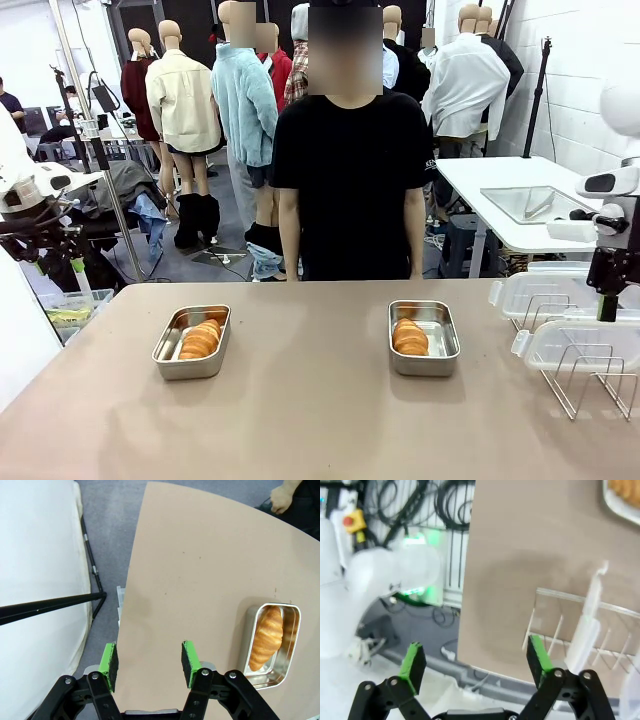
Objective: Place the bread in airtight containers.
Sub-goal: Pick up one Airtight Container lid and hand it to the human.
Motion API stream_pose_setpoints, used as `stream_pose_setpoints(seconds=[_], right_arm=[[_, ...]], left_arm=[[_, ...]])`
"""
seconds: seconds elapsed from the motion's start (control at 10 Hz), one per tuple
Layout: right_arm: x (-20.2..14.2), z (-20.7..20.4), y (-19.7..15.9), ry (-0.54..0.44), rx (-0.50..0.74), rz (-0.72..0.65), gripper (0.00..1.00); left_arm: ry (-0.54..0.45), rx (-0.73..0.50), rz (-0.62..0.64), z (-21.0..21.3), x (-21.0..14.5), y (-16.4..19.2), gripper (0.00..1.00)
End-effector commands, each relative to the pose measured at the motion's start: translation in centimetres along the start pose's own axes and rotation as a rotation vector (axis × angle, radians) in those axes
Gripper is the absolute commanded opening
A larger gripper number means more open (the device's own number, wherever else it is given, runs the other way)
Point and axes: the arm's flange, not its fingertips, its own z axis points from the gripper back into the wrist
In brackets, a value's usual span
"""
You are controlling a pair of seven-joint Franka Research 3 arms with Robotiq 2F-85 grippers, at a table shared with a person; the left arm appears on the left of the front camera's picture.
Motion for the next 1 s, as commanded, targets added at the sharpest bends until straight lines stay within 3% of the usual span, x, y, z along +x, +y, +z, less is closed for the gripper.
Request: stream_pose_setpoints(seconds=[0.0,0.4,0.9], right_arm=[[-0.5,1.1,-0.5,0.072,-0.083,-0.047,1.00],[-0.7,1.3,-1.4,0.025,-0.332,-0.180,1.00],[-0.9,-0.4,-4.6,0.017,-0.387,-0.272,1.00]], left_arm=[[-0.003,0.020,0.016,0.1,0.0,-0.1,0.67],[-0.003,0.020,0.016,0.1,0.0,-0.1,0.67],[-0.003,0.020,0.016,0.1,0.0,-0.1,0.67]])
